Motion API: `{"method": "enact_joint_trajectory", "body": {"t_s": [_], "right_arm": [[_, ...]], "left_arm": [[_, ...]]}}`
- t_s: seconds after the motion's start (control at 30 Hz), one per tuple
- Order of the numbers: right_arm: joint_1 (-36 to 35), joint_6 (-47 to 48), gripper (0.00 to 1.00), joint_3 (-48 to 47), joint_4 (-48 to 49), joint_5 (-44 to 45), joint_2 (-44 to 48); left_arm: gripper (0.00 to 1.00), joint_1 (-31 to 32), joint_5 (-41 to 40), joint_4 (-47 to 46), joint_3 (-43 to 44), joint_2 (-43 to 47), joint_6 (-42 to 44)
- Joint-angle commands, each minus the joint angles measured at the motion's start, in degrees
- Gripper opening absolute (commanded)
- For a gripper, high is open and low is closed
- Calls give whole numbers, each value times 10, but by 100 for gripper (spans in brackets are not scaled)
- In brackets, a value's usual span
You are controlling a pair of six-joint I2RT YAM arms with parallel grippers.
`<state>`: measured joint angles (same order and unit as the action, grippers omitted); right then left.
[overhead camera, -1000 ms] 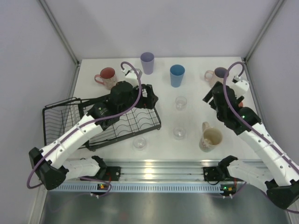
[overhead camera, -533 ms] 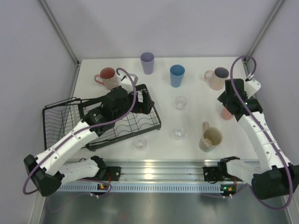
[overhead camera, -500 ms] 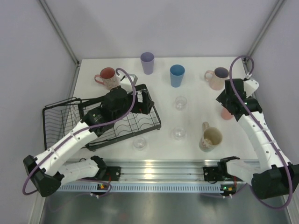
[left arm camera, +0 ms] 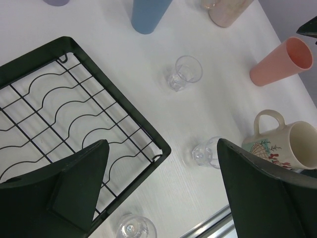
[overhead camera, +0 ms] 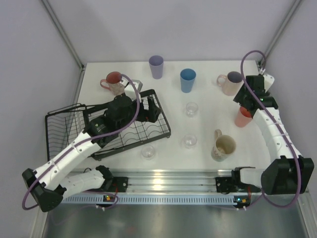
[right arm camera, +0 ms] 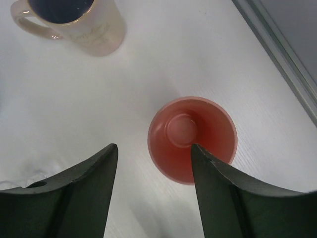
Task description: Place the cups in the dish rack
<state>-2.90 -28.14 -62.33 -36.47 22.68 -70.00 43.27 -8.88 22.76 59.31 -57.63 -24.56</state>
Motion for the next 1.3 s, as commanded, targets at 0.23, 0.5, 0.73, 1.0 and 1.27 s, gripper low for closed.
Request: {"method": "enact_joint_trajectory", "body": {"t_s": [0.23,0.5,0.73,1.0,1.27], "right_arm": [[46,61,56,7,88,-75,-54],[51,28,45,33,94,-68,-83],[53,31,22,26,87,-62,-92],[52,45,0,-8,71,-121,-9],[48,-23,0,56,225,-396,158]], "left_arm": [[95,0,19,-21,-13,23,-27],[95,-2,76,-57,-16,15,-51],[88,-12,105,-51,4,-20,-62],[92,-18,146,-49,20,-42,-65],[96,-32,206,-29,78,-76,-45]]}}
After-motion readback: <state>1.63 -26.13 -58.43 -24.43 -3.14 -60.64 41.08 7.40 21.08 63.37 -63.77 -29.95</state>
